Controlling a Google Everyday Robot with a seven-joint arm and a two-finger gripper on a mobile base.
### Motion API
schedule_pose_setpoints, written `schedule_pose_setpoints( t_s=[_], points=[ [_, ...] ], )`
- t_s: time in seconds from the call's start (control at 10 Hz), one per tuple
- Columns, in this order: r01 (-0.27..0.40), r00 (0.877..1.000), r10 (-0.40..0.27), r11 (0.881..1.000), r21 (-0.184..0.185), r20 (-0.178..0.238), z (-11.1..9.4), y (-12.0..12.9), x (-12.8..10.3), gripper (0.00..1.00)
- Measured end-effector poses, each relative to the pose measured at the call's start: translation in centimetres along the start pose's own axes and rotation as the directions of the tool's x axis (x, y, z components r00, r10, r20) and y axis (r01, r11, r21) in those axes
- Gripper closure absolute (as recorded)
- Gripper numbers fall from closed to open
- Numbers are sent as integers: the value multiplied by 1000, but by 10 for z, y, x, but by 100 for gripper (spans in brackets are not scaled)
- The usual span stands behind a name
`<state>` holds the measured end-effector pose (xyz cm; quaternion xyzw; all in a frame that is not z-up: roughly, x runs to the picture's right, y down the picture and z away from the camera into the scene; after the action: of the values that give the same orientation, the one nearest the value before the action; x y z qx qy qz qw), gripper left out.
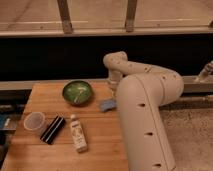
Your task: Wipe the white sponge on the table
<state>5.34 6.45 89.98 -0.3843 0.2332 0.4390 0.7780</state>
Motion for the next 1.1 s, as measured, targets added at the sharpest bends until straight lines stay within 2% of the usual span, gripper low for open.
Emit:
schedule_pose_setpoints(
  t_s=[0.1,0.2,0.4,0.5,0.7,0.9,1.1],
  points=[
    [28,1000,-28,1000,-4,-4,1,12,3,100],
    [64,998,-64,998,-12,-16,4,28,12,93],
    [86,996,-87,996,-22,-31,9,37,33,75],
    [64,997,-65,998,-24,-33,10,32,46,65],
    [-7,999,6,1000,-29,-34,12,5,66,43],
    [-46,999,45,999,-30,-30,7,-20,58,24],
    [-46,999,45,999,-29,-23,4,-28,41,20]
  ],
)
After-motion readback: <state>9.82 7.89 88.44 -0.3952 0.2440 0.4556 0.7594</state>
